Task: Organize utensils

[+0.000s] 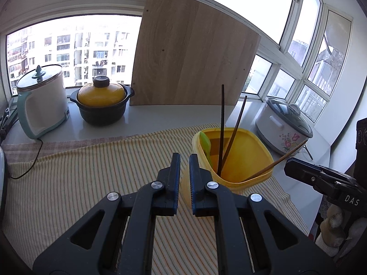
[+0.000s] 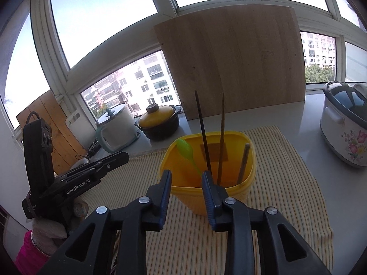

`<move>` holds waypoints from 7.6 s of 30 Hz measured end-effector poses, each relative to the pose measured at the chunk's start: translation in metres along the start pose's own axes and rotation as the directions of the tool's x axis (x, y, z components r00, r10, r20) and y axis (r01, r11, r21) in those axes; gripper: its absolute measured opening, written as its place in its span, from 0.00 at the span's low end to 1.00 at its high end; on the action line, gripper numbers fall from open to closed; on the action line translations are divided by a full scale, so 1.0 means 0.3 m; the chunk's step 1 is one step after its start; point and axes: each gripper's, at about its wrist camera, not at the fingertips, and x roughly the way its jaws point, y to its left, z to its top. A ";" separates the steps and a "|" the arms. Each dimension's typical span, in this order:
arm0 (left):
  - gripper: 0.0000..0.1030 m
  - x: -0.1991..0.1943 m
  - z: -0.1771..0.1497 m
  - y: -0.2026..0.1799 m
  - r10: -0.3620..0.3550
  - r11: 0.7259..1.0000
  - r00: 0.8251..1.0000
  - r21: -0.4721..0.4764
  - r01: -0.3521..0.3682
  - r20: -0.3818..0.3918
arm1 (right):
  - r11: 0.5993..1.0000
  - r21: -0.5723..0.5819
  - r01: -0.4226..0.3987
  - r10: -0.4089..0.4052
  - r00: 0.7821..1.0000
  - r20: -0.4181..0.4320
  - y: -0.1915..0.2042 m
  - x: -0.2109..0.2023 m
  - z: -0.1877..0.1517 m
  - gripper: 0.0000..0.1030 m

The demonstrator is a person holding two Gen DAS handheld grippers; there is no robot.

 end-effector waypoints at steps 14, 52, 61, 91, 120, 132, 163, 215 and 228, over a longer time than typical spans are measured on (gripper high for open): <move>0.34 -0.205 -0.196 0.266 0.103 0.993 0.989 -0.054 -0.109 -0.106 | 0.991 -0.104 -0.078 0.060 0.984 -0.167 0.199 0.108 -0.139 0.37; 0.29 -0.173 -0.583 0.310 0.069 0.995 0.919 -0.043 -0.093 -0.387 | 0.955 -0.012 -0.295 0.226 0.757 -0.613 0.434 0.568 -0.426 0.16; 0.26 -0.150 -0.591 0.307 0.076 0.995 0.914 -0.031 -0.096 -0.399 | 0.956 0.055 -0.290 0.260 0.738 -0.622 0.404 0.600 -0.438 0.14; 0.11 -0.024 -0.518 0.314 0.173 0.985 0.879 0.068 -0.160 -0.443 | 0.953 0.104 -0.286 0.288 0.737 -0.612 0.336 0.589 -0.435 0.06; 0.07 -0.004 -0.523 0.306 0.209 0.977 0.864 0.123 -0.171 -0.458 | 0.951 0.165 -0.262 0.307 0.737 -0.602 0.250 0.571 -0.423 0.15; 0.07 -0.034 -0.548 0.309 0.214 0.976 0.887 0.130 -0.175 -0.410 | 0.947 0.180 -0.266 0.320 0.734 -0.599 0.221 0.556 -0.412 0.21; 0.07 -0.044 -0.548 0.319 0.191 0.981 0.895 0.106 -0.161 -0.403 | 0.984 0.012 -0.176 0.141 0.745 -0.652 0.345 0.606 -0.383 0.05; 0.04 -0.338 -0.234 0.259 0.101 0.995 0.991 -0.011 -0.103 -0.089 | 0.979 -0.135 -0.151 0.115 0.962 -0.247 0.282 0.212 -0.180 0.04; 0.04 -0.362 -0.130 0.174 0.051 0.999 0.999 0.002 -0.051 -0.004 | 0.980 -0.158 -0.119 0.103 0.989 -0.106 0.232 0.026 -0.109 0.04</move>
